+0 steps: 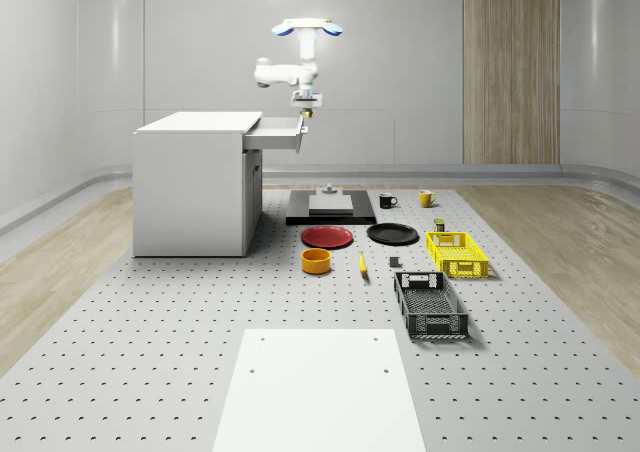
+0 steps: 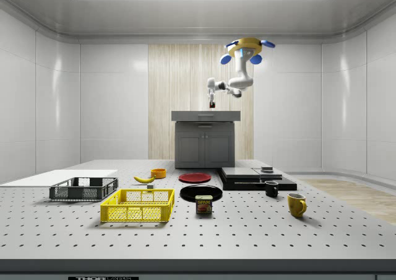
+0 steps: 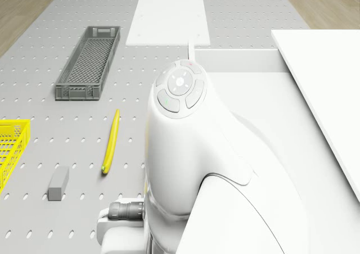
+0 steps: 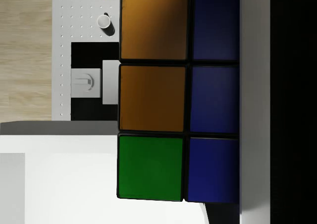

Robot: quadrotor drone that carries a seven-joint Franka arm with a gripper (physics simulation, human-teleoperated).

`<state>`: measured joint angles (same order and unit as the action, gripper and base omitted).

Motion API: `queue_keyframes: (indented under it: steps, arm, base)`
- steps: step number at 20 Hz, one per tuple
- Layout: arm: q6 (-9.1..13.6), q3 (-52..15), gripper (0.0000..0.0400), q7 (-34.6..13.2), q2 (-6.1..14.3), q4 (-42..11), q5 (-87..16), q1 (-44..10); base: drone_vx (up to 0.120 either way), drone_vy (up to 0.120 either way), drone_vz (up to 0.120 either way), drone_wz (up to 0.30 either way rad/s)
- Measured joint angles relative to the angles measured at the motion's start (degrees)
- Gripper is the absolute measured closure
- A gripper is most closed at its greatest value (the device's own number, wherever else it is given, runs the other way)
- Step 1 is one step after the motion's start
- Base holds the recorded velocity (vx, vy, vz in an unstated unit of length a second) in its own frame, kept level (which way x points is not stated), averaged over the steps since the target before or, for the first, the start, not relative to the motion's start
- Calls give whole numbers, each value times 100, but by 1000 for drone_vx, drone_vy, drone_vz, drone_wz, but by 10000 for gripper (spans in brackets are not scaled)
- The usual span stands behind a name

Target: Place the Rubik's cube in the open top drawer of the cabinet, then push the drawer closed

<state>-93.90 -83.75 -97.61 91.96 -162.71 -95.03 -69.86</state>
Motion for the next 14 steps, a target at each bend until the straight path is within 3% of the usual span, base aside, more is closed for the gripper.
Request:
queue_keyframes:
  steps: [14]
  arm:
    - [-13,-1,78,-1,14,0,5,-2]
  base:
    - [0,-120,0,0]
